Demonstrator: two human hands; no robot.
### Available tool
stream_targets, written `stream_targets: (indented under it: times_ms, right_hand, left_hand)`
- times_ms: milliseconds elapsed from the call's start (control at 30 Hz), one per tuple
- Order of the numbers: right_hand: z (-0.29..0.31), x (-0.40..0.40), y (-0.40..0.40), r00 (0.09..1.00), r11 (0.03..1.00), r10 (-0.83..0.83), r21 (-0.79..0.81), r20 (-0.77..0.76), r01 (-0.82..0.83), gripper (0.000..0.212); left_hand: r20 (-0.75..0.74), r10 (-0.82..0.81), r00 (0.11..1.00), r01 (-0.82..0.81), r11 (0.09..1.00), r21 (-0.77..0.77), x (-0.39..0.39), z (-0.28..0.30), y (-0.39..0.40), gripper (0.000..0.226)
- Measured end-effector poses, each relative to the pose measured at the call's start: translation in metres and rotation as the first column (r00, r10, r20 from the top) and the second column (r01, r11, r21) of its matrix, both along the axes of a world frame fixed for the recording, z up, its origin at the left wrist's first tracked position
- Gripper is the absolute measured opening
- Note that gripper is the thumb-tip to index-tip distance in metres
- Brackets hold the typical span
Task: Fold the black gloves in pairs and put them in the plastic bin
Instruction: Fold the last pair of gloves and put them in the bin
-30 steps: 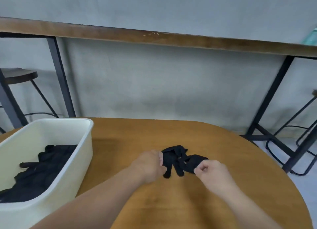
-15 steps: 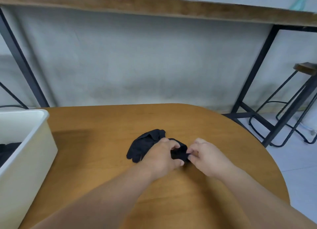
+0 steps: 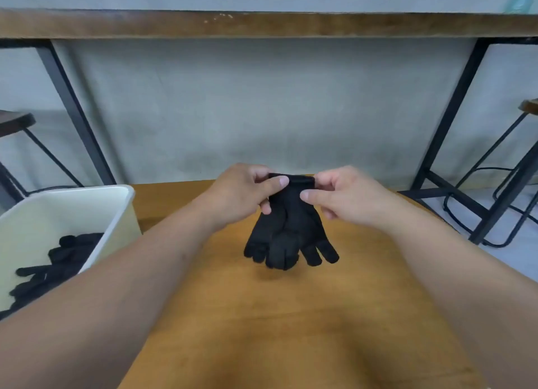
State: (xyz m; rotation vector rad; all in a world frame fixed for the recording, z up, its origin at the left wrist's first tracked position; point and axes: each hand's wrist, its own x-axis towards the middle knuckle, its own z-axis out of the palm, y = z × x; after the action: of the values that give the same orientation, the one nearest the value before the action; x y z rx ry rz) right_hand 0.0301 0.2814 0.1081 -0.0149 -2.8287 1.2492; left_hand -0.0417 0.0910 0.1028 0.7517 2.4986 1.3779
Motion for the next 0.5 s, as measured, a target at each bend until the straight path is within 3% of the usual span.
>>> stream_targets:
  times_ms: [167, 333, 400, 500]
  right_hand:
    - [0.006, -0.016, -0.044, 0.999, 0.998, 0.052, -0.024, -0.002, -0.052, 0.016]
    - [0.005, -0.027, -0.084, 0.988, 0.991, 0.012, -0.133, -0.154, -0.033, 0.012]
    - [0.001, -0.021, -0.096, 0.978, 0.994, 0.019, -0.104, -0.21, -0.042, 0.012]
    - [-0.026, -0.003, -0.112, 0.99, 0.987, 0.088, -0.126, -0.107, -0.101, 0.014]
  left_hand:
    - [-0.052, 0.074, 0.996, -0.076, 0.997, -0.031, 0.001, 0.008, -0.044, 0.009]
    - [-0.268, 0.259, 0.928, -0.258, 0.965, 0.041, 0.011, 0.013, -0.075, 0.01]
    - [-0.361, 0.277, 0.89, -0.277, 0.959, 0.053, 0.021, 0.006, -0.089, 0.014]
    - [-0.459, 0.209, 0.863, -0.24, 0.971, -0.008, 0.04, -0.028, -0.108, 0.017]
